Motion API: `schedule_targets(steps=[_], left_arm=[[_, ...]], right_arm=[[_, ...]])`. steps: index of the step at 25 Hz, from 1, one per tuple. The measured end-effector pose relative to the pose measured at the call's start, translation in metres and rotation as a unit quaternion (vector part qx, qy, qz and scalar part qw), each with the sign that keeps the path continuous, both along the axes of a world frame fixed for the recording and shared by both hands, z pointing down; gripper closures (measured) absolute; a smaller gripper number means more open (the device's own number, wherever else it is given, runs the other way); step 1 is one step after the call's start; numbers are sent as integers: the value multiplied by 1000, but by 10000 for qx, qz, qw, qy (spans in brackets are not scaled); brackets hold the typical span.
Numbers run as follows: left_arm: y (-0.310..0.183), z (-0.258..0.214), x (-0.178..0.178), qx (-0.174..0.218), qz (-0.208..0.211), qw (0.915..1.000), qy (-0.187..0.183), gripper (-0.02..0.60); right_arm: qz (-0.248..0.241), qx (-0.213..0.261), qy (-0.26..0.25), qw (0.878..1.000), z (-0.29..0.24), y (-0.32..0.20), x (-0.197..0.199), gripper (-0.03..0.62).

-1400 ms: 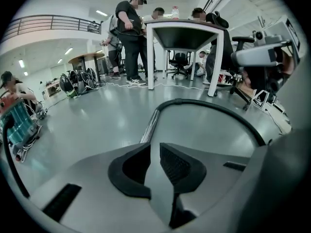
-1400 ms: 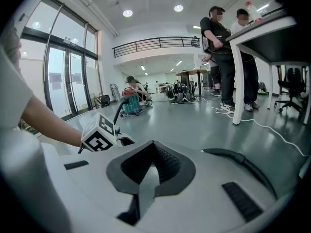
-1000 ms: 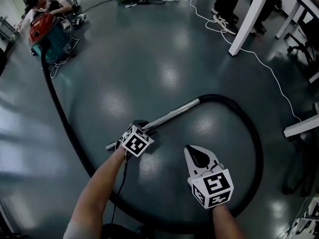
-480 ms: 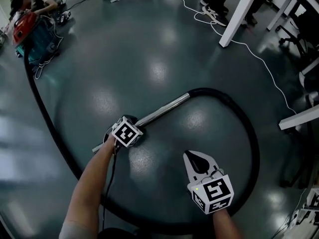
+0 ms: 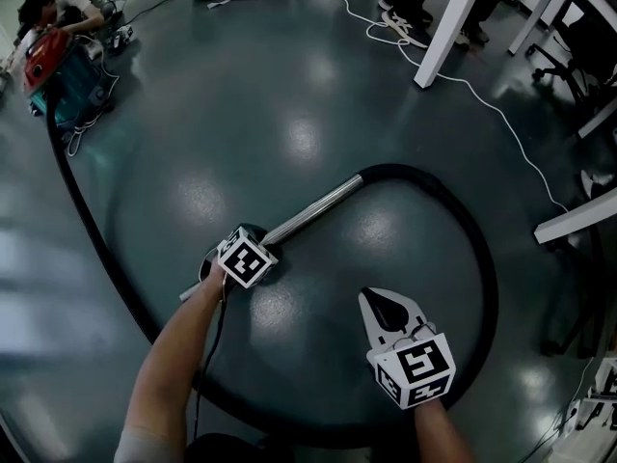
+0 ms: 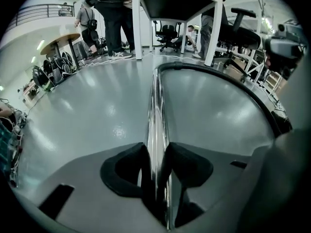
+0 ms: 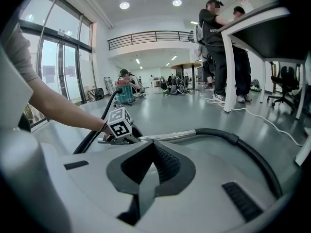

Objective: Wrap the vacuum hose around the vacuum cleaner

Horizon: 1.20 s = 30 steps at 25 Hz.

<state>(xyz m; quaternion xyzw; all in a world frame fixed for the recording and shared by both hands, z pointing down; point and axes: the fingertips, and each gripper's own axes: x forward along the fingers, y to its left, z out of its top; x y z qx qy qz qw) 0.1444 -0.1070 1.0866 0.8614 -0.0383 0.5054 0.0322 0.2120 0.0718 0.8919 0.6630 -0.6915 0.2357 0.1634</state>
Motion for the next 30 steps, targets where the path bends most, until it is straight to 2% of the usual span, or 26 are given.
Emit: schedule_targets(steps=[6,14,20,25,30], left_arm=[[15,-33,-4,359,-125,9992,-78,407],[54,-103,-13,539,-438,9973,-240,407],[81,-186,-21,777,-563,9952,-212,407],[115,-271,-29,676,-658,9954,-167,407],[151,-338,-48,557,-673,9960,-201,407]], right_arm=[[-44,107,-112,9999,-13,11,2,593],[-100,10,-459,9989,-66,37,2,594],[-139,-92,-664,9977,-133,55,2,592],[-128,-167,-960,9952,-197,59,-2,592],[113,-332,-1369,9900,-243,53,-14,592]])
